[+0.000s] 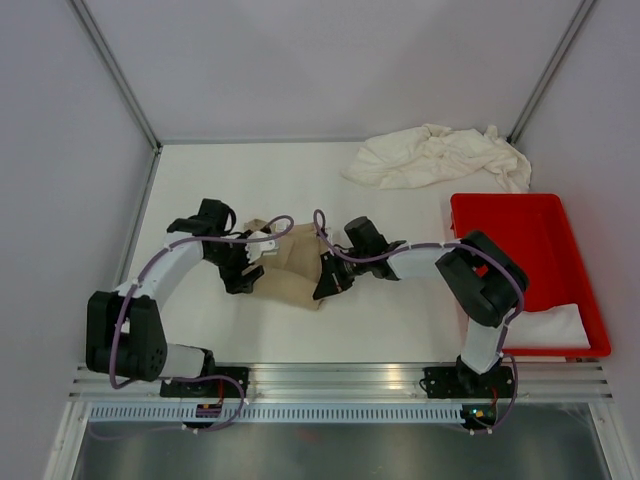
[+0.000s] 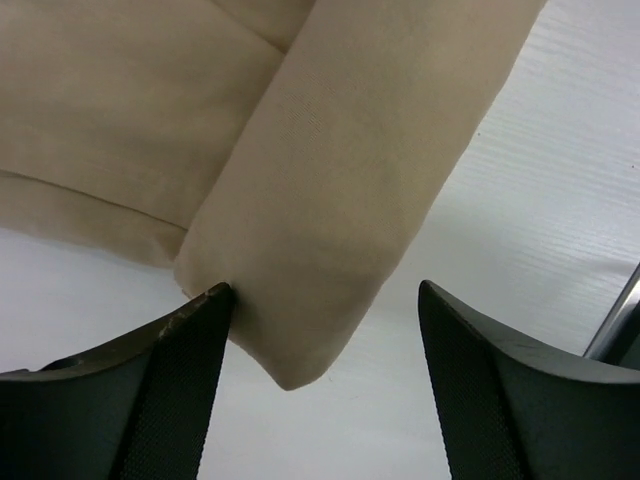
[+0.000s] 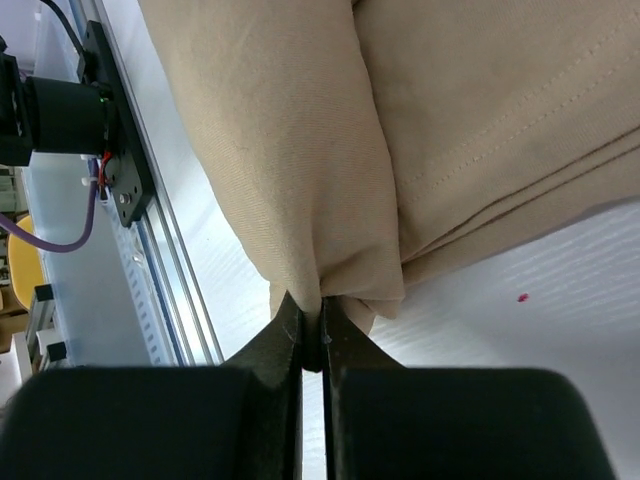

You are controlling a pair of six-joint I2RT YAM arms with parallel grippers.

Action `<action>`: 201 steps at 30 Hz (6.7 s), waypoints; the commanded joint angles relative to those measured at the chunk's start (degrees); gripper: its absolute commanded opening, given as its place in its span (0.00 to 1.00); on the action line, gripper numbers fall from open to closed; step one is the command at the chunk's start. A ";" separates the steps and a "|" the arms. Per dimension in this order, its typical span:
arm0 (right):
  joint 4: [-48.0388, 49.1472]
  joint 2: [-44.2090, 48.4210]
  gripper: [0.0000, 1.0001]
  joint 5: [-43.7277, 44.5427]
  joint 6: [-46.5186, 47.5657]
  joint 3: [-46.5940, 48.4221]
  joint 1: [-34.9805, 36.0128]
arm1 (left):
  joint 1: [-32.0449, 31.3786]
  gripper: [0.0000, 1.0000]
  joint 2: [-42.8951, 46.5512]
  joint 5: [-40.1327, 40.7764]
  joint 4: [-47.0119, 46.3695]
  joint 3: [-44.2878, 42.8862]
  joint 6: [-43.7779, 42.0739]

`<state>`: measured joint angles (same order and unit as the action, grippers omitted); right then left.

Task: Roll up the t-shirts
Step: Roll the tshirt

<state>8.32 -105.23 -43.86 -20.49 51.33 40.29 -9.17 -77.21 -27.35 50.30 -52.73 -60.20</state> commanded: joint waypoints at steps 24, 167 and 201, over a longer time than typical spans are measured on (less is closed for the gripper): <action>31.03 22.45 0.65 33.58 10.66 -22.94 9.28 | 8.82 0.02 -11.29 -12.46 6.83 0.08 0.17; 27.01 27.27 0.63 50.52 38.84 -23.90 30.45 | -6.92 0.82 8.65 1.78 -3.46 16.17 10.99; 5.50 7.84 0.00 50.24 34.74 -5.02 32.05 | -0.16 0.84 8.48 1.79 3.04 6.79 7.03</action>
<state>21.65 -100.88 15.14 20.58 44.27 74.00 -11.03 -69.91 -23.64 51.86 -40.75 -51.42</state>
